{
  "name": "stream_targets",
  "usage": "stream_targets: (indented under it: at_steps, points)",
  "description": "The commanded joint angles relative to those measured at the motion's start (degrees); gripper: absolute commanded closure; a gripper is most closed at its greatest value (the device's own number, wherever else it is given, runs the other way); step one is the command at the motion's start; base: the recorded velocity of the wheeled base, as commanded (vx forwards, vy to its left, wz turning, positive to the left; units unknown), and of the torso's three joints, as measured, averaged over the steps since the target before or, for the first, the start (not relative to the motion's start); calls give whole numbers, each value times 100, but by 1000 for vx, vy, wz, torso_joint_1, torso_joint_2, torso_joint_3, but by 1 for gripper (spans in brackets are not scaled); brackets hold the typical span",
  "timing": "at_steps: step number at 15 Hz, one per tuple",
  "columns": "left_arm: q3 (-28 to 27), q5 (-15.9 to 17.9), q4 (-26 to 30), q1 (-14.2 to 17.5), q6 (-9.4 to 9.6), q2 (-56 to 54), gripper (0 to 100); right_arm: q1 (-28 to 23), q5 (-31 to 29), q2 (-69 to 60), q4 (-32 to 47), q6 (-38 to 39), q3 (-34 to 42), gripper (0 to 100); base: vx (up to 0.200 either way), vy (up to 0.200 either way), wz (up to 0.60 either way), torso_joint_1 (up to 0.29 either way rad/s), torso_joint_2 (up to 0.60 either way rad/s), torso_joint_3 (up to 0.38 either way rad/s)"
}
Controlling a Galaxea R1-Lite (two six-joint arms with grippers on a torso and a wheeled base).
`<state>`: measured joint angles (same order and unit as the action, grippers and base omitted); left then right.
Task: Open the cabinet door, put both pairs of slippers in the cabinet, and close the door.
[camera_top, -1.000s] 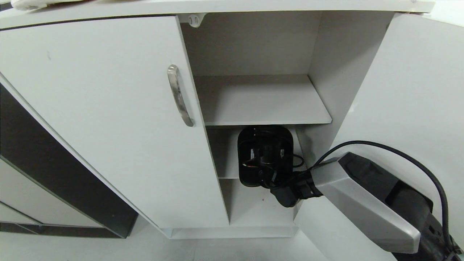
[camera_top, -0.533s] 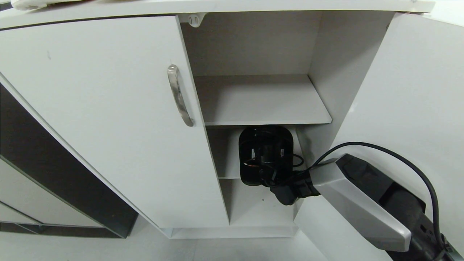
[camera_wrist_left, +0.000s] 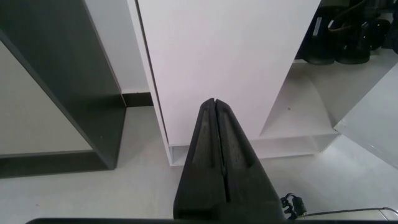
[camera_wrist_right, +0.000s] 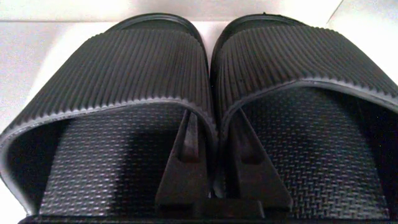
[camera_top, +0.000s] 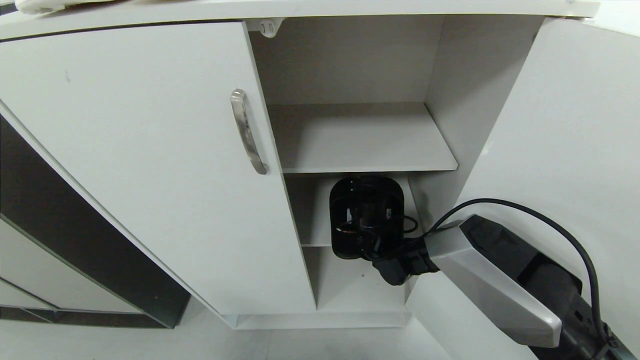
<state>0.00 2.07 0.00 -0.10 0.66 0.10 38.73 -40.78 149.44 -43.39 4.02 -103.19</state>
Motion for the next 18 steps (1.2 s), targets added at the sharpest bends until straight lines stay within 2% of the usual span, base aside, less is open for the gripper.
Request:
stream_targets:
  at_steps: [1,2,3,7,11,16,18]
  points:
    - [0,-5,0,1,4,-1,100,3,-9,6,-3,11,10,100,0,0,0,0,0,0]
    - [0,4,0,1,4,-1,100,12,-9,6,-3,11,10,100,0,0,0,0,0,0]
    - [0,4,0,1,4,8,100,12,-9,6,-3,11,10,0,0,0,0,0,0,0]
    - [0,-5,0,1,4,8,100,29,-18,-135,-56,11,309,0,0,0,0,0,0,0]
    - [0,4,0,1,4,-1,100,267,-44,-785,-618,2,1478,0,0,0,0,0,0,0]
    - [0,4,0,1,-4,8,100,733,-44,-1814,-1726,2,3648,0,0,0,0,0,0,0]
    - [0,4,0,1,-4,8,100,794,-44,-1945,-1981,2,4158,0,0,0,0,0,0,0]
